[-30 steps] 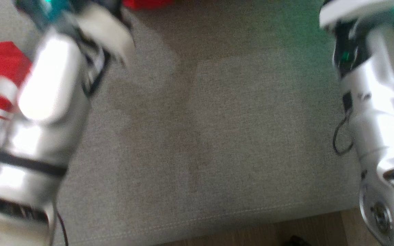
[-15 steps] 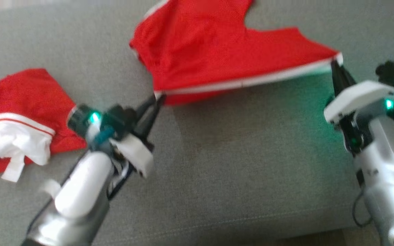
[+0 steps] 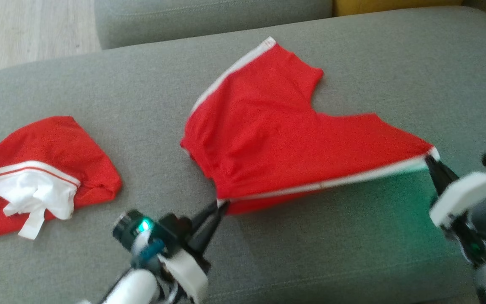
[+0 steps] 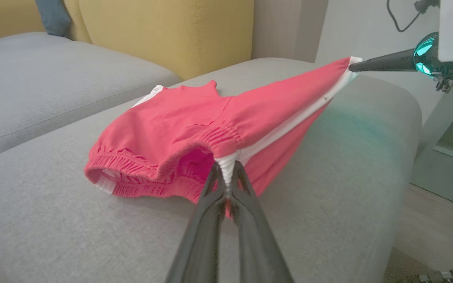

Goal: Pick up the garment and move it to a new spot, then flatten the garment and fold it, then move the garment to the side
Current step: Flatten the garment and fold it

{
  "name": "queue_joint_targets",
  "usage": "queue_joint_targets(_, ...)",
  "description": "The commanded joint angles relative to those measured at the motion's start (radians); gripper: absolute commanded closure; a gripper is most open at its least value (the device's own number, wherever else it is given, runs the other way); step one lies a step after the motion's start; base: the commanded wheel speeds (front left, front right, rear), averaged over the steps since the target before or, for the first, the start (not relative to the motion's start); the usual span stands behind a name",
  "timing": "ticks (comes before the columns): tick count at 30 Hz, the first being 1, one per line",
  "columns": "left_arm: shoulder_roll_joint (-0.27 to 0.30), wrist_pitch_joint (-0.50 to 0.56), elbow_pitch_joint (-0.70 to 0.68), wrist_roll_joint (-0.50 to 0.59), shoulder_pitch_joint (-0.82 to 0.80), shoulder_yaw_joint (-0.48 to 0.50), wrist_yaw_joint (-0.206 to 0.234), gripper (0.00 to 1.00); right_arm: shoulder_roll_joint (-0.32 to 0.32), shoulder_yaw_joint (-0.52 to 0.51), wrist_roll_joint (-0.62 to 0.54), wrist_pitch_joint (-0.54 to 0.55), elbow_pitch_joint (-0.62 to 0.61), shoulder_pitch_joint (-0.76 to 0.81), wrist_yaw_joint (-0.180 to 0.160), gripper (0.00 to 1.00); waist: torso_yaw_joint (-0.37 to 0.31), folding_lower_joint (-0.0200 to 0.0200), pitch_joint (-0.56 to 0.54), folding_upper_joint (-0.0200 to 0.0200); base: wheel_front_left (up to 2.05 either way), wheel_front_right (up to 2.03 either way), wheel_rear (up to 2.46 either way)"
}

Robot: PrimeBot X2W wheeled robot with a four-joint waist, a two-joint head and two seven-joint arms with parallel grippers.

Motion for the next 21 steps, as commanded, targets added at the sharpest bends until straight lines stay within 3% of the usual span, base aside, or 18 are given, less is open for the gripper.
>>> queue_joint_targets(1,0.033,0.010,-0.060,-0.008,-0.004,0.030,0.013,1.00,-0.034,-0.032,-0.001,0.037,-0.091,0.032,0.007,1.00,-0.003,0.0001,-0.007,-0.0001,0.00,0.00,0.00)
queue_joint_targets(8,0.056,0.076,-0.195,-0.014,0.090,-0.015,0.022,1.00,-0.006,-0.168,-0.035,0.206,-0.349,0.200,0.007,1.00,-0.005,0.0001,-0.017,-0.0001,0.00,0.00,0.00)
queue_joint_targets(16,0.053,0.097,-0.270,-0.020,0.064,0.001,0.043,1.00,0.055,-0.242,-0.089,0.282,-0.518,0.194,0.007,1.00,0.013,0.0001,0.013,-0.0001,0.00,0.00,0.00)
queue_joint_targets(21,0.041,0.095,-0.283,-0.032,0.012,0.030,0.054,1.00,0.063,-0.245,-0.129,0.298,-0.557,0.120,0.007,1.00,0.040,0.0001,0.053,-0.0001,0.00,0.00,0.00)
